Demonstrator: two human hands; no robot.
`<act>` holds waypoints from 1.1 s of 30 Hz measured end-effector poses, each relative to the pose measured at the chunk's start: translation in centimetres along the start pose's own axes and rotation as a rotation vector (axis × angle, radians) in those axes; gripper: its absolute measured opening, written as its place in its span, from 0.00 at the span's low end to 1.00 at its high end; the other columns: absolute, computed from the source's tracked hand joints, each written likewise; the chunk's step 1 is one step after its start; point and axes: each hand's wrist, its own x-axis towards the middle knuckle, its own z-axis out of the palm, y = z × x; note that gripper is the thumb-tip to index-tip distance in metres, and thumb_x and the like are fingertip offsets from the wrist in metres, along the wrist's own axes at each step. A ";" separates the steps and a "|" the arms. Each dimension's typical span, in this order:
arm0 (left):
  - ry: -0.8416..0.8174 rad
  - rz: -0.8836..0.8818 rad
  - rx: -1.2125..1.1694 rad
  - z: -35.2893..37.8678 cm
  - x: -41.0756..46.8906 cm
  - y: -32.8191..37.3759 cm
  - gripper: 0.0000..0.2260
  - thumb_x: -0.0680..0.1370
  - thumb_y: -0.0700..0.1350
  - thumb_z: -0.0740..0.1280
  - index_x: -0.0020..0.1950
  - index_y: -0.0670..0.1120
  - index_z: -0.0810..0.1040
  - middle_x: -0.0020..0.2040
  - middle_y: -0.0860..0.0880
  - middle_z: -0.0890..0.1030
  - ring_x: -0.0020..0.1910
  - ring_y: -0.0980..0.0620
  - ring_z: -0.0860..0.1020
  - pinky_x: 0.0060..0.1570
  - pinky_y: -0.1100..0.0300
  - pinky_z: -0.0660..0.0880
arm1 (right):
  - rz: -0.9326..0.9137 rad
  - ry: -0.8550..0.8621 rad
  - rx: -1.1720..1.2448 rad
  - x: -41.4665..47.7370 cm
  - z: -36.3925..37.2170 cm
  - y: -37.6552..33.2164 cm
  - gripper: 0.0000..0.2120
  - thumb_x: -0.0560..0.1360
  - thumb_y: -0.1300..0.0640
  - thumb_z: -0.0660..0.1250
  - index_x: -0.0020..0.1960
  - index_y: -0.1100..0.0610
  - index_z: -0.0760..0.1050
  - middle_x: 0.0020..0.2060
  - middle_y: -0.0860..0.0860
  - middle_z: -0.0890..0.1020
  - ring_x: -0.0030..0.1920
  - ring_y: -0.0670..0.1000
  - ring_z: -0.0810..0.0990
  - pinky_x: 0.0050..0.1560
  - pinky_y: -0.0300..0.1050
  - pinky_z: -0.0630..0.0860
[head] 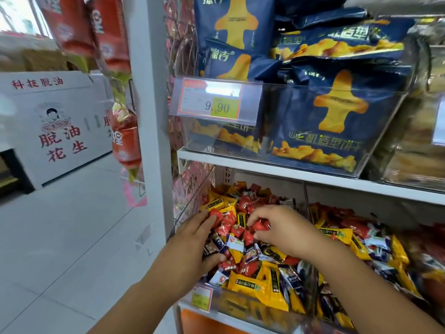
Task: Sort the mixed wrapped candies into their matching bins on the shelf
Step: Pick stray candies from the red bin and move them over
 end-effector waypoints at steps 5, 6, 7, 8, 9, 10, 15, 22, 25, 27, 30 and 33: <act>-0.013 -0.004 -0.021 0.7 -1.2 -0.1 0.34 0.78 0.64 0.58 0.78 0.59 0.45 0.79 0.60 0.45 0.77 0.59 0.47 0.74 0.60 0.50 | 0.029 0.011 0.178 -0.3 -1.1 0.0 0.12 0.75 0.54 0.71 0.55 0.40 0.77 0.57 0.38 0.77 0.47 0.45 0.80 0.45 0.39 0.76; -0.016 -0.015 -0.035 0.8 -1.3 -0.1 0.33 0.78 0.64 0.57 0.78 0.60 0.45 0.78 0.60 0.45 0.77 0.59 0.47 0.75 0.58 0.50 | 0.033 -0.023 0.203 -0.3 -1.2 -0.1 0.13 0.75 0.55 0.70 0.56 0.40 0.77 0.56 0.38 0.77 0.47 0.46 0.80 0.44 0.39 0.76; -0.019 -0.022 -0.048 0.9 -1.4 -0.1 0.33 0.77 0.65 0.57 0.78 0.60 0.46 0.78 0.60 0.45 0.77 0.59 0.47 0.76 0.57 0.51 | 0.037 -0.062 0.214 -0.3 -1.1 -0.1 0.14 0.76 0.55 0.70 0.57 0.40 0.77 0.57 0.38 0.78 0.48 0.48 0.81 0.45 0.41 0.77; -0.020 -0.026 -0.059 0.9 -1.4 -0.1 0.34 0.77 0.66 0.57 0.78 0.60 0.47 0.78 0.60 0.46 0.77 0.59 0.47 0.76 0.55 0.52 | 0.043 -0.095 0.203 -0.2 -0.8 -0.2 0.15 0.76 0.55 0.70 0.59 0.39 0.77 0.59 0.39 0.77 0.50 0.52 0.81 0.48 0.45 0.78; -0.019 -0.029 -0.064 0.9 -1.4 -0.1 0.35 0.76 0.68 0.56 0.78 0.60 0.47 0.78 0.60 0.46 0.77 0.59 0.48 0.76 0.54 0.52 | 0.051 -0.122 0.172 -0.2 -0.5 -0.2 0.17 0.76 0.55 0.70 0.60 0.39 0.76 0.62 0.41 0.76 0.52 0.55 0.81 0.51 0.49 0.78; -0.020 -0.033 -0.064 0.9 -1.4 -0.1 0.36 0.75 0.70 0.56 0.78 0.60 0.47 0.78 0.61 0.46 0.77 0.58 0.48 0.76 0.53 0.53 | 0.057 -0.136 0.134 -0.1 -0.1 -0.3 0.18 0.76 0.55 0.69 0.63 0.38 0.75 0.65 0.44 0.75 0.53 0.55 0.81 0.51 0.49 0.78; 0.025 -0.058 -0.062 0.8 -1.8 0.2 0.40 0.69 0.77 0.44 0.78 0.59 0.48 0.78 0.59 0.46 0.77 0.55 0.48 0.73 0.60 0.48 | 0.058 -0.128 0.039 0.3 1.6 -0.5 0.21 0.77 0.56 0.68 0.67 0.42 0.72 0.66 0.52 0.75 0.31 0.41 0.73 0.28 0.33 0.67; 0.026 -0.122 -0.113 0.6 -3.7 0.6 0.34 0.75 0.66 0.56 0.78 0.61 0.47 0.78 0.62 0.44 0.77 0.58 0.48 0.74 0.59 0.54 | 0.024 -0.051 0.188 -0.1 1.3 0.0 0.15 0.79 0.53 0.65 0.63 0.41 0.71 0.69 0.45 0.70 0.55 0.42 0.76 0.47 0.34 0.69; -0.010 -0.130 -0.133 0.3 -3.5 0.7 0.34 0.75 0.66 0.56 0.78 0.61 0.46 0.78 0.62 0.44 0.77 0.57 0.49 0.74 0.57 0.56 | 0.010 -0.078 0.178 0.2 1.4 0.0 0.22 0.81 0.53 0.60 0.73 0.40 0.61 0.75 0.45 0.60 0.74 0.48 0.62 0.66 0.40 0.62; -0.035 -0.126 -0.129 0.1 -3.4 0.6 0.35 0.76 0.66 0.56 0.78 0.61 0.45 0.78 0.62 0.43 0.77 0.57 0.48 0.74 0.57 0.56 | 0.018 -0.126 0.144 0.6 2.0 -0.2 0.25 0.82 0.53 0.59 0.75 0.37 0.55 0.77 0.48 0.57 0.76 0.51 0.57 0.71 0.44 0.59; -0.064 -0.114 -0.116 0.0 -3.2 0.5 0.35 0.76 0.66 0.56 0.78 0.61 0.45 0.78 0.62 0.42 0.77 0.57 0.48 0.73 0.58 0.56 | 0.027 -0.191 0.060 1.0 2.9 -0.3 0.26 0.82 0.51 0.59 0.75 0.34 0.54 0.75 0.49 0.60 0.70 0.53 0.66 0.67 0.45 0.68; -0.075 -0.106 -0.106 -0.1 -3.3 0.3 0.34 0.77 0.65 0.57 0.78 0.60 0.45 0.78 0.62 0.42 0.77 0.57 0.48 0.73 0.60 0.55 | 0.016 -0.162 -0.001 1.0 3.2 -0.7 0.24 0.80 0.50 0.62 0.73 0.39 0.61 0.69 0.49 0.67 0.60 0.51 0.74 0.60 0.44 0.72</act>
